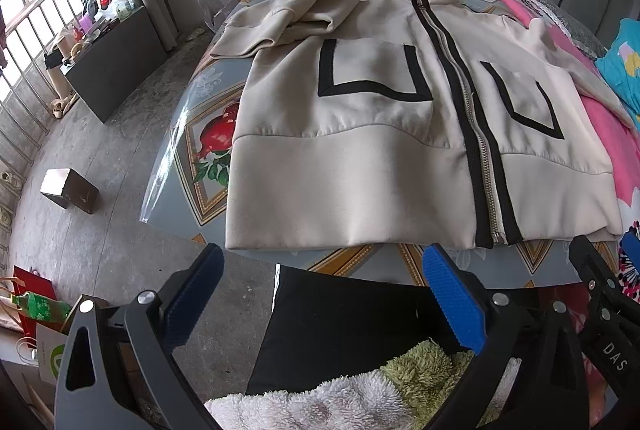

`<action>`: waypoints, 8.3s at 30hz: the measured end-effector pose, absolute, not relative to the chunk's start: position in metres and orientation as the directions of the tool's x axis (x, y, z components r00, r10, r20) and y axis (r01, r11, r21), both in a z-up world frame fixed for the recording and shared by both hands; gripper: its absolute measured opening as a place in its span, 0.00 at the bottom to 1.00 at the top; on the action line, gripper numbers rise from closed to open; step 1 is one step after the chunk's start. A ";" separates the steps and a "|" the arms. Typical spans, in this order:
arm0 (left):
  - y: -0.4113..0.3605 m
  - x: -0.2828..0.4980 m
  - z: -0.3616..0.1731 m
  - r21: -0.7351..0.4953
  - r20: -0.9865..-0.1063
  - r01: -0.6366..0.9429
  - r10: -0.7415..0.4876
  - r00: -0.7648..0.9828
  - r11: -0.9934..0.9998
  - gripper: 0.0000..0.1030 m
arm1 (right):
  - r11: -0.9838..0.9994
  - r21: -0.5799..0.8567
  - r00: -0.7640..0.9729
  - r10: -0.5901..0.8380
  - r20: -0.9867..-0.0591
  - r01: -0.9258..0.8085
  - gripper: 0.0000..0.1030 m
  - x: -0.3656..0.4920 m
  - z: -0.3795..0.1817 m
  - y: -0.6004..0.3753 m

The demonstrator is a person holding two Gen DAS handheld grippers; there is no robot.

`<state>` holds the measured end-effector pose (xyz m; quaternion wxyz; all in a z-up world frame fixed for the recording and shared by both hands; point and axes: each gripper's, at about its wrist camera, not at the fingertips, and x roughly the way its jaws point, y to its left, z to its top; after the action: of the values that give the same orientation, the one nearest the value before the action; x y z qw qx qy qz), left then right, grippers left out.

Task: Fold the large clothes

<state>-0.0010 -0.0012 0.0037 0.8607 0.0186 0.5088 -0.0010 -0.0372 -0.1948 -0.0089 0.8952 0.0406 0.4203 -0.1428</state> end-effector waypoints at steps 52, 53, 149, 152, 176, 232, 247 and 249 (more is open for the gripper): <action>0.006 -0.002 0.007 0.040 -0.867 0.000 0.035 0.497 0.999 0.95 | 0.959 -0.062 0.618 -0.226 -0.753 0.276 0.93 -0.037 -0.006 -0.194; 0.006 -0.002 0.007 0.040 -0.867 0.000 0.035 0.497 0.999 0.95 | 0.959 -0.061 0.617 -0.226 -0.754 0.276 0.93 -0.037 -0.006 -0.194; -0.065 0.270 0.132 -0.581 -0.595 0.489 -0.750 0.290 0.650 0.17 | 0.983 0.081 0.620 -0.040 -0.783 0.166 0.82 0.156 -0.025 -0.267; -0.086 0.263 0.120 -0.523 -0.630 0.490 -0.703 0.329 0.698 0.34 | 0.974 0.113 0.611 -0.030 -0.791 0.194 0.79 0.148 -0.028 -0.282; 0.053 0.227 -0.038 0.056 -0.861 0.146 -0.027 0.508 0.988 0.38 | 0.633 0.712 0.472 0.550 -0.689 0.303 0.43 0.186 -0.059 -0.327; 0.068 0.214 -0.027 0.003 -0.848 0.061 -0.030 0.529 0.998 0.39 | 0.957 0.146 0.529 -0.010 -0.848 0.253 0.09 0.270 0.001 -0.406; 0.078 0.250 -0.037 0.056 -0.878 0.121 -0.009 0.479 0.991 0.37 | 0.902 0.237 0.587 -0.022 -0.809 0.360 0.40 0.155 0.027 -0.422; 0.072 0.255 -0.039 0.085 -0.867 0.140 0.004 0.499 0.986 0.15 | 0.889 0.252 0.587 -0.024 -0.809 0.383 0.40 0.140 0.025 -0.421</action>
<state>0.2549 0.0725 -0.0386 0.8627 0.0722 0.4989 -0.0394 0.1396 -0.4211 0.0248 0.8671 0.2044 0.4389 -0.1173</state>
